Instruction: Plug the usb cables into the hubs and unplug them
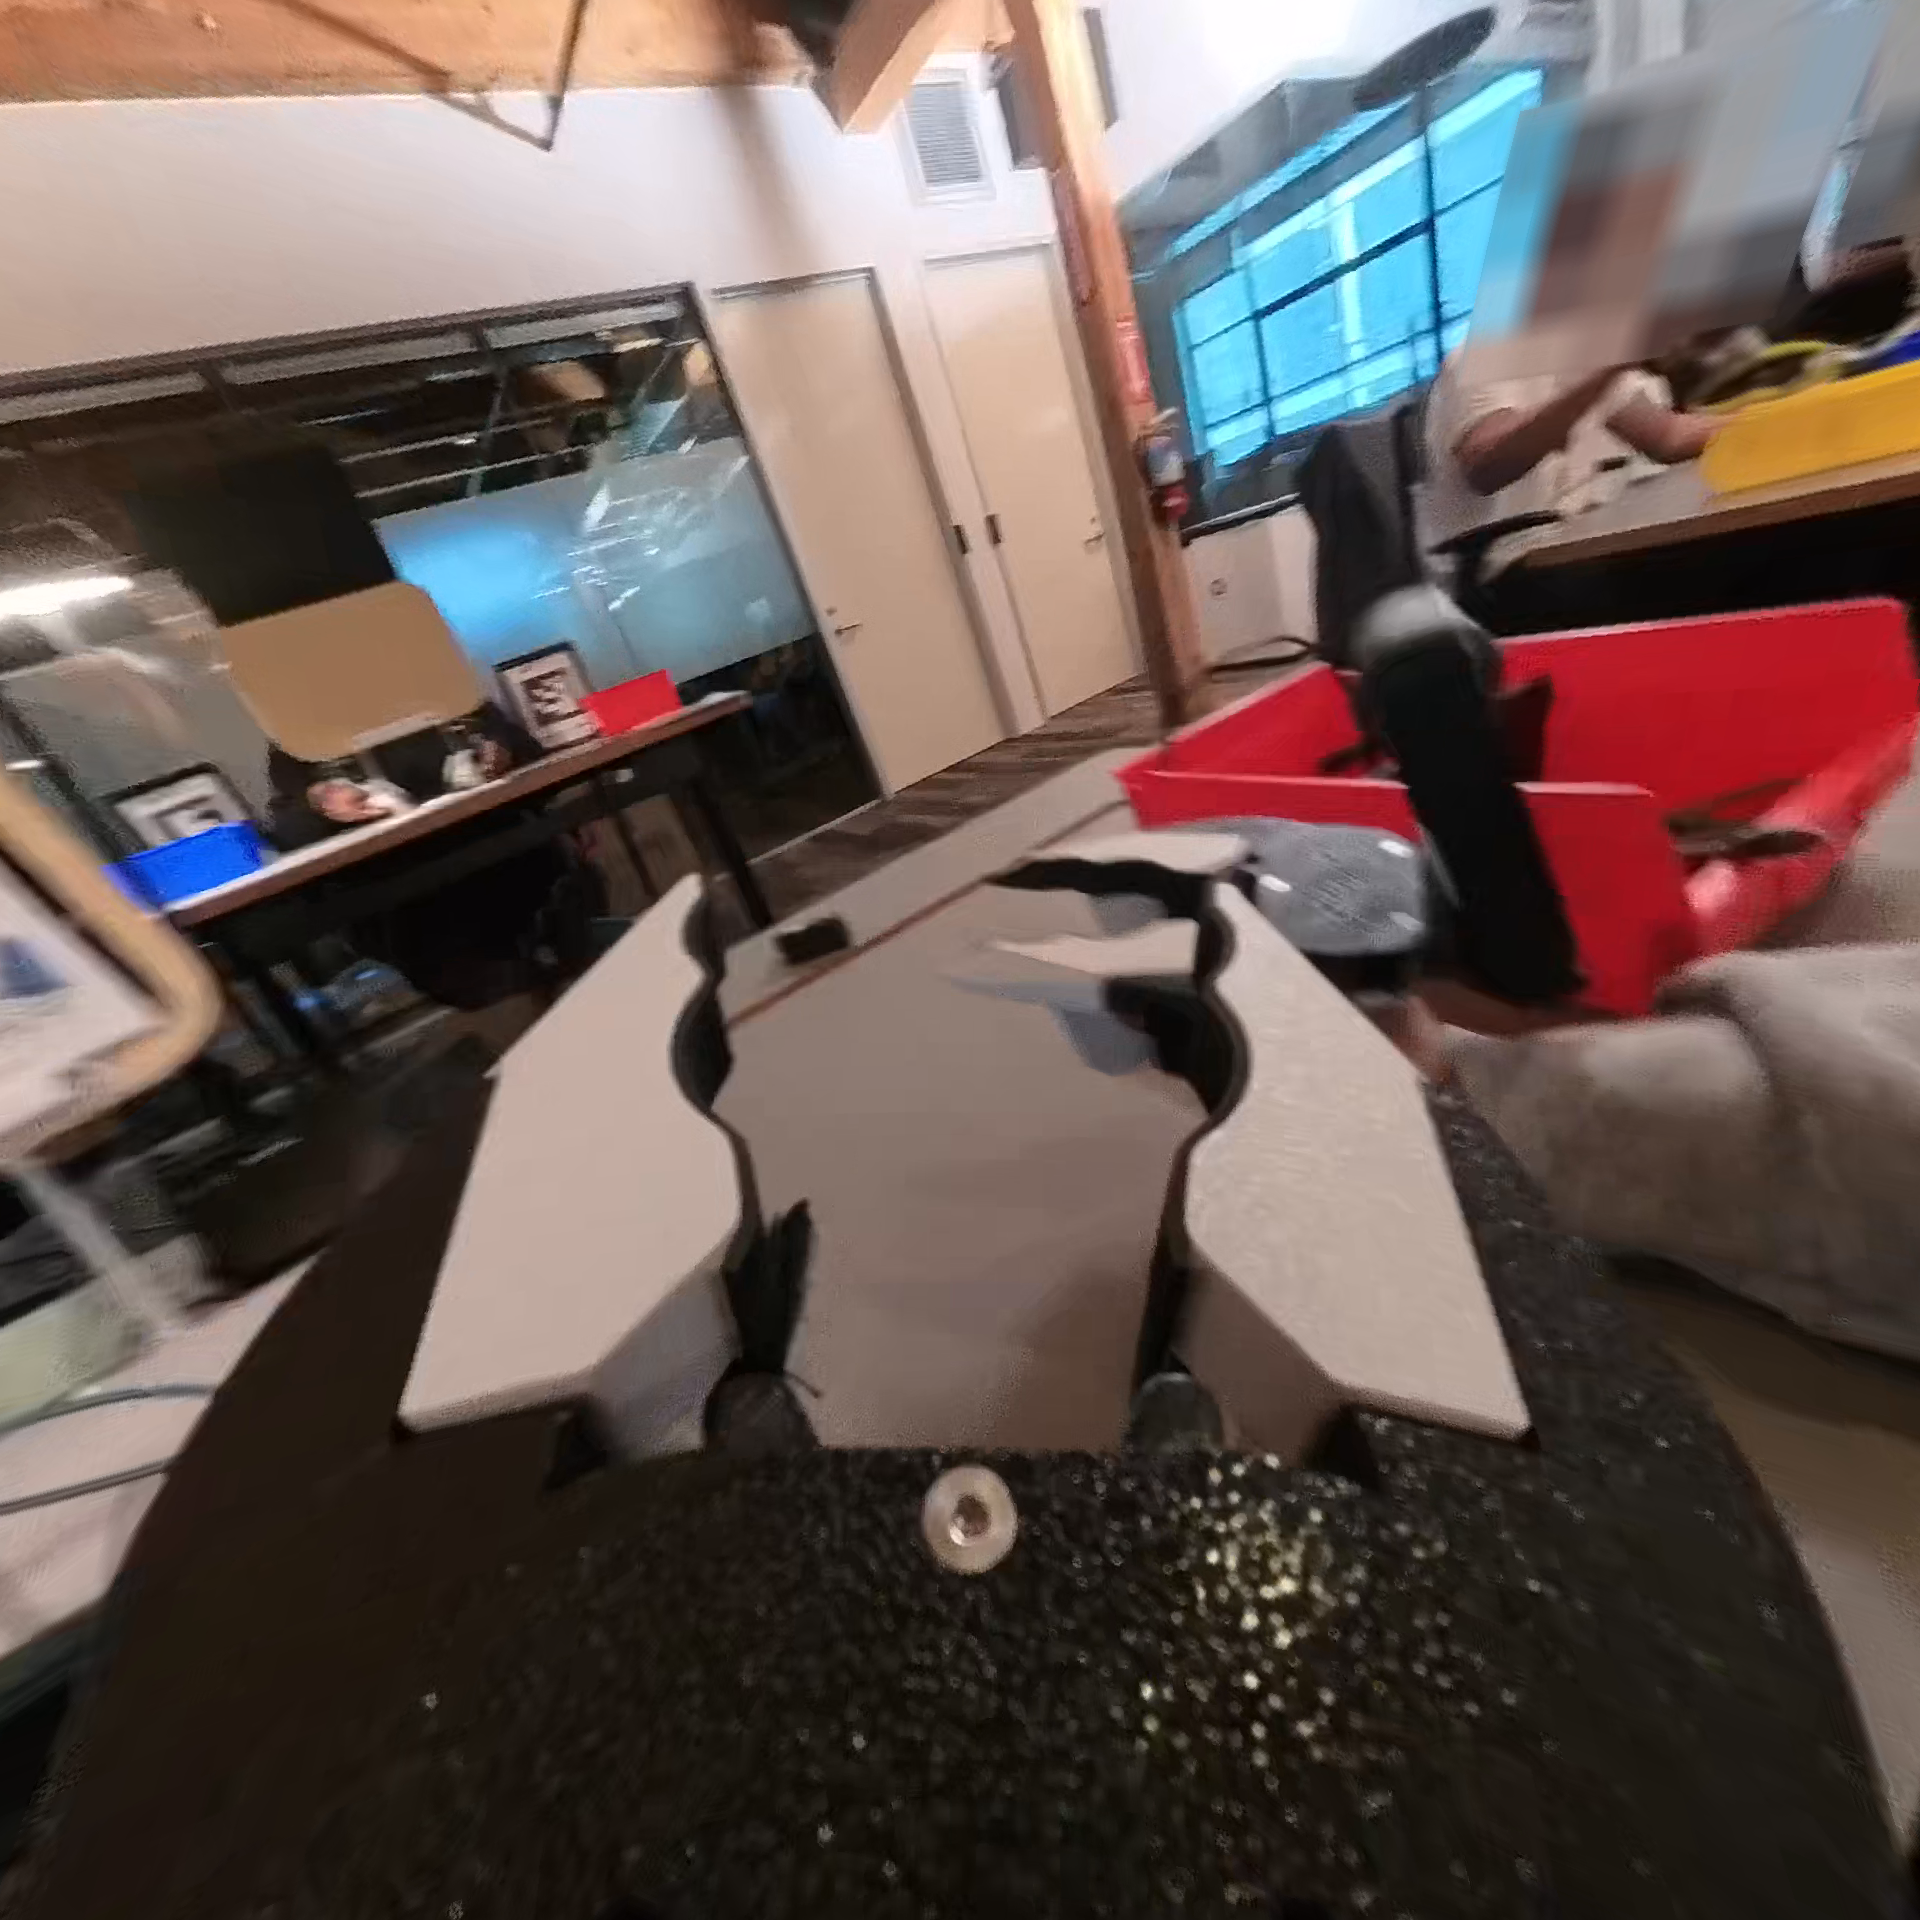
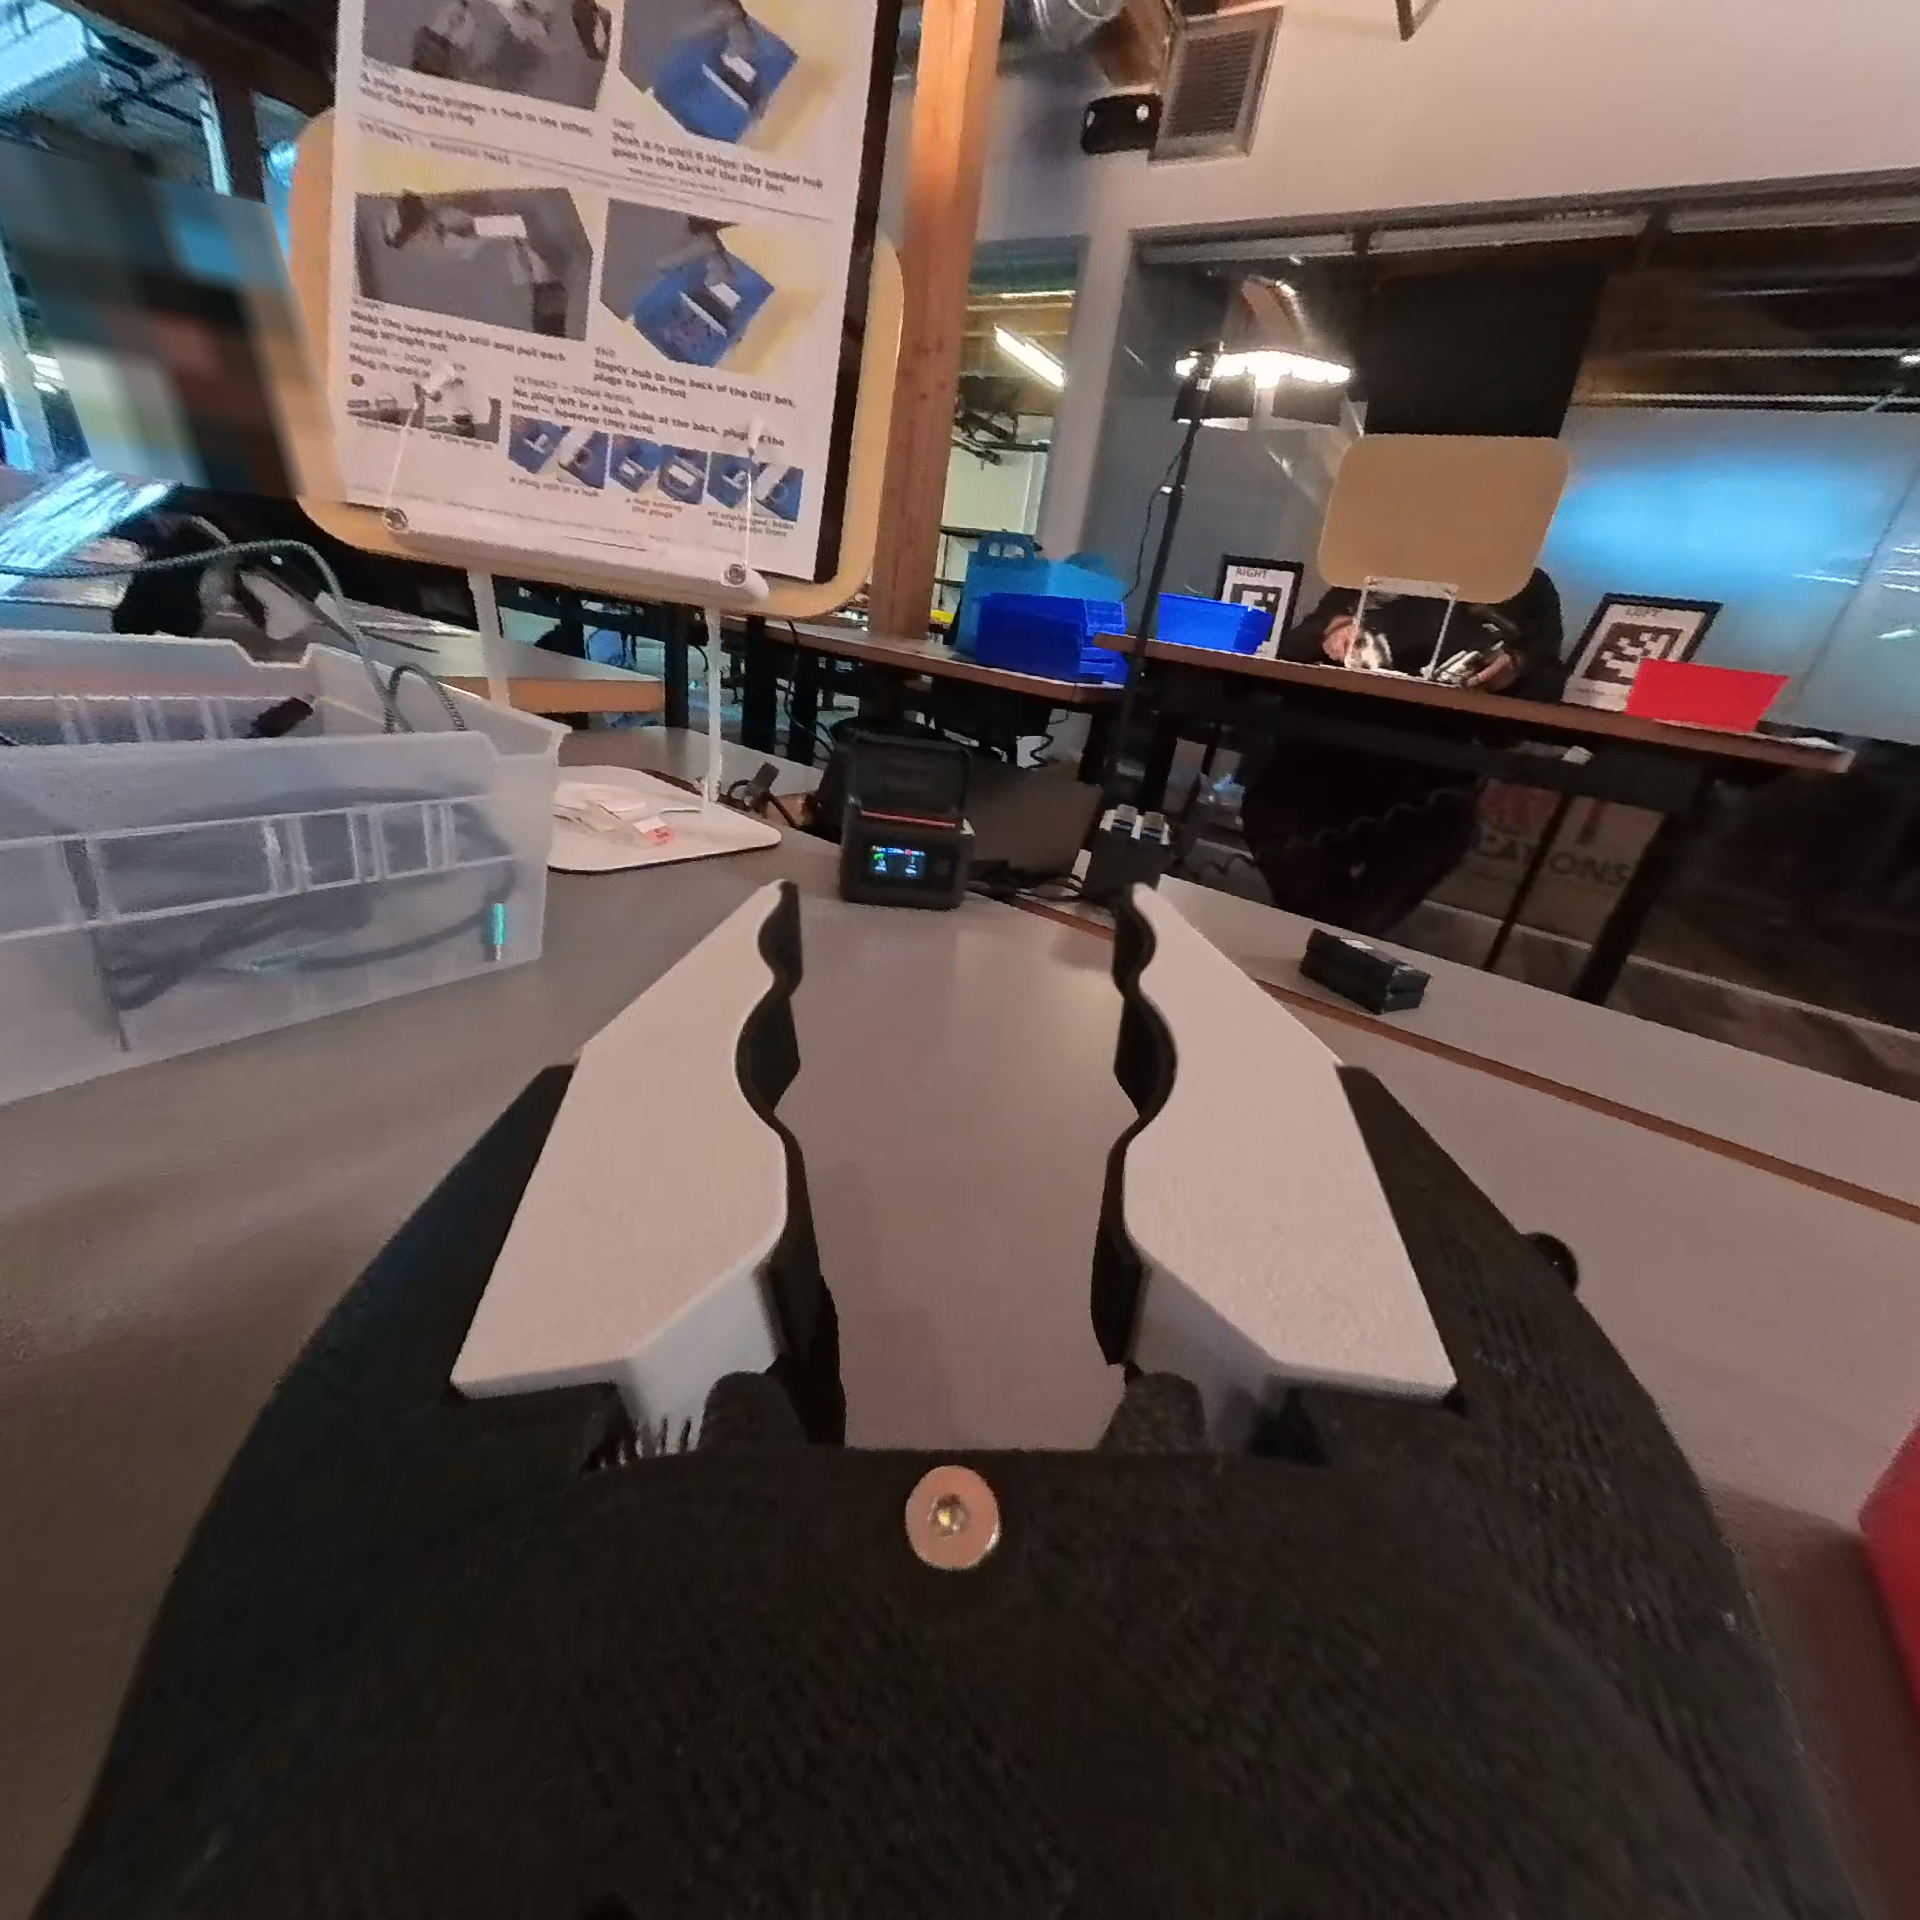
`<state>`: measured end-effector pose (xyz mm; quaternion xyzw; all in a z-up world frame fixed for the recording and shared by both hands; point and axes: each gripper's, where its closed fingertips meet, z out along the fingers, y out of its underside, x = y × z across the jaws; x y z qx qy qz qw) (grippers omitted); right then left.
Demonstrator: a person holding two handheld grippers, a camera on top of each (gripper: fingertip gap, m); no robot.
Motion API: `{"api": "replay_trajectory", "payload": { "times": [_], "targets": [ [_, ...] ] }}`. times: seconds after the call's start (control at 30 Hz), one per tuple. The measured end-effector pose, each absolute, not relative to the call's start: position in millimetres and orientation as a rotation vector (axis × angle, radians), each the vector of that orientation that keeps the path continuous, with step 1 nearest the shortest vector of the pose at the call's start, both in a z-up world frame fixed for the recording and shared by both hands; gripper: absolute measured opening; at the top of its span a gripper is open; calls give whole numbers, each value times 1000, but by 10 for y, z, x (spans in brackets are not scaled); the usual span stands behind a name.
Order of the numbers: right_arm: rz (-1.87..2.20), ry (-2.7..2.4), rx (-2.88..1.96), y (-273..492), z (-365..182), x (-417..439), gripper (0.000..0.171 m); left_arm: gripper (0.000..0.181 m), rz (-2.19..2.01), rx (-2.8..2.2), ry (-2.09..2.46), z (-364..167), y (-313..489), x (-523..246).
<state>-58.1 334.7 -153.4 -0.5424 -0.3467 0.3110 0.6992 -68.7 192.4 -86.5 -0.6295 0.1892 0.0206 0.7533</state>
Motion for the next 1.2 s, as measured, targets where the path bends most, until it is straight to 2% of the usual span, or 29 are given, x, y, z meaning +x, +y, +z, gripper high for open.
{"api": "replay_trajectory", "payload": {
  "times": [0.07,0.17,0.23,0.33,0.4,0.47,0.67,0.77,0.8,0.83,1.0,1.2],
  "targets": [
    [676,-792,-1202,3338,-1547,-583,58,100,138,-1406,388,-581,1883,-1141],
    [697,-825,-1190,3329,-1553,-656,57,91,182,-1633,441,-544,1969,-1944],
    [695,-855,-1179,3309,-1557,-720,57,79,174,-1852,556,-773,2075,-2402],
    [692,-881,-1155,3266,-1548,-751,56,74,179,-2158,835,-1359,2190,-2854],
    [701,-882,-1148,3251,-1561,-764,54,83,110,-2226,1028,-1648,2230,-2890],
    [705,-895,-1155,3248,-1578,-783,54,84,19,-2319,1110,-1848,2278,-2900],
    [721,-924,-1147,3223,-1605,-826,52,68,227,-2600,1377,-2361,2329,-3341],
    [734,-926,-1139,3203,-1595,-831,51,54,225,-2661,1433,-2560,2323,-3363],
    [735,-928,-1138,3198,-1591,-829,51,41,234,-2687,1450,-2610,2305,-3376],
    [738,-931,-1135,3192,-1591,-833,51,39,282,-2688,1472,-2617,2310,-3389],
    [743,-929,-1128,3197,-1580,-847,50,25,508,-2571,1624,-2175,2251,-3437],
    [759,-912,-1128,3204,-1561,-845,48,24,766,-2539,1532,-998,2202,-3515]
  ]
}}
